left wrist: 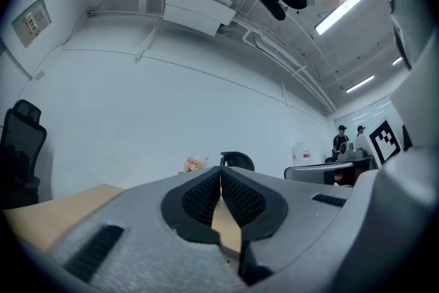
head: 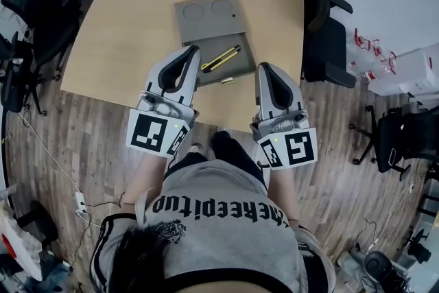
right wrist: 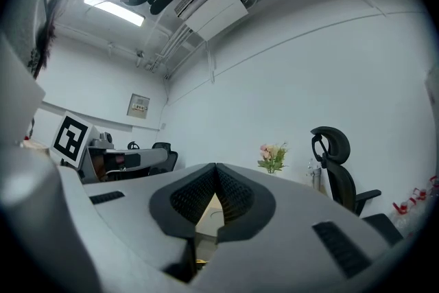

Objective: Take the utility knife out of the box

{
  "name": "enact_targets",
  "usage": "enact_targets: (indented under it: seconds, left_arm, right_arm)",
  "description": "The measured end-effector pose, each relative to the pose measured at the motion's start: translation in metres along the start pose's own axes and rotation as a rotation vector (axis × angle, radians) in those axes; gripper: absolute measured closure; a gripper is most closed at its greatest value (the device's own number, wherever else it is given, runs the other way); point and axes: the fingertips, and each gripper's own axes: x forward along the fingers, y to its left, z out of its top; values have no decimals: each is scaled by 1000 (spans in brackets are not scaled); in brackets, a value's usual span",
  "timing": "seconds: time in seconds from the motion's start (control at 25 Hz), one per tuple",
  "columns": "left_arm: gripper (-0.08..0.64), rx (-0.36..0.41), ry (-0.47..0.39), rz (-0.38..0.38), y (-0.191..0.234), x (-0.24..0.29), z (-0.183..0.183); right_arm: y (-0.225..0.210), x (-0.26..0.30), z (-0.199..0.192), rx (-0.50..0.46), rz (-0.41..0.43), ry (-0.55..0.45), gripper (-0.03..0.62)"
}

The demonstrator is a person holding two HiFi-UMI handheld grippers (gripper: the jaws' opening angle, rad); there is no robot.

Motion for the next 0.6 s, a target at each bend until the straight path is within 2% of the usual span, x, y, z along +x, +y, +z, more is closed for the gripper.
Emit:
enact_targets:
  seconds: [0.6]
  left_arm:
    - [541, 18, 36, 157, 26, 35, -17]
  right_arm:
    - [-37, 63, -13, 22, 159, 29, 586]
